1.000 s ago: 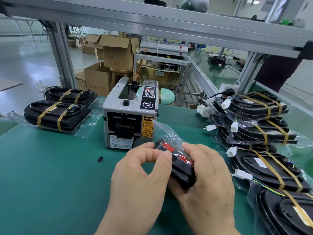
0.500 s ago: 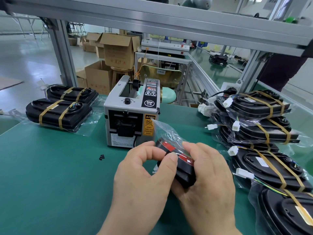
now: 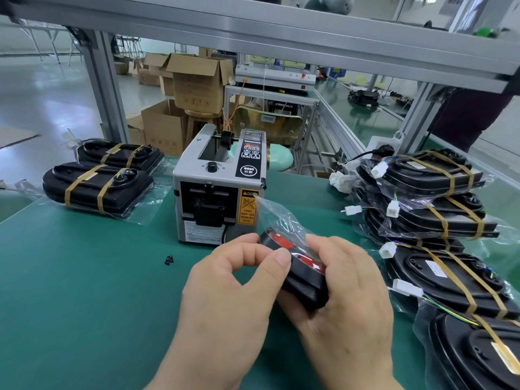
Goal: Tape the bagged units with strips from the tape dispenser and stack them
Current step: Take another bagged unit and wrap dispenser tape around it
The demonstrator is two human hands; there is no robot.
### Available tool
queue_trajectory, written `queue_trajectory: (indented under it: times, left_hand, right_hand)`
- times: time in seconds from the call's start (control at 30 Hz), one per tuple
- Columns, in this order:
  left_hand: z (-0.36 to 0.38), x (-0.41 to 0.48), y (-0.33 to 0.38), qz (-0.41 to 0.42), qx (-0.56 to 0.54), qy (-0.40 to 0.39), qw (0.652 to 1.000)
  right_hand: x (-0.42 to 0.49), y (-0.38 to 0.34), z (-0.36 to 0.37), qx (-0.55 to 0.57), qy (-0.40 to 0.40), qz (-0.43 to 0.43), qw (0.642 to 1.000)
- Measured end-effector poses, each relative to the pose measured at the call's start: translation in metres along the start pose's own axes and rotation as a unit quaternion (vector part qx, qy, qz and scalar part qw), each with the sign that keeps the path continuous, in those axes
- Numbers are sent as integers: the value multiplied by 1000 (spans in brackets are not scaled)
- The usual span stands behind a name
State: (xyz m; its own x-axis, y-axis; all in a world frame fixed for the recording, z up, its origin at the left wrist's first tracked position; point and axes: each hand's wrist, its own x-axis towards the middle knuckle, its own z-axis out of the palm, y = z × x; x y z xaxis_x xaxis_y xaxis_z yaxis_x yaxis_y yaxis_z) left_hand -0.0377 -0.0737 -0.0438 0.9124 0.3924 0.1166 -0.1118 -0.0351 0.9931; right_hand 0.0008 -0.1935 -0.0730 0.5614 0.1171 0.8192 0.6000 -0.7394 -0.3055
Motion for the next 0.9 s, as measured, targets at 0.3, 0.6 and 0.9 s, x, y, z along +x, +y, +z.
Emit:
queue_trajectory:
  times: [0.3, 0.6, 0.9]
  left_hand:
    - [-5, 4, 11, -63, -143, -75, 985]
    - [-8, 11, 16, -65, -103, -100, 987]
    - [-7, 8, 15, -54, -87, -80, 992]
  right_hand:
    - [1, 0, -2, -4, -11, 2, 1000]
    - [1, -1, -2, -11, -15, -2, 1000]
    - [1, -1, -2, -9, -16, -3, 1000]
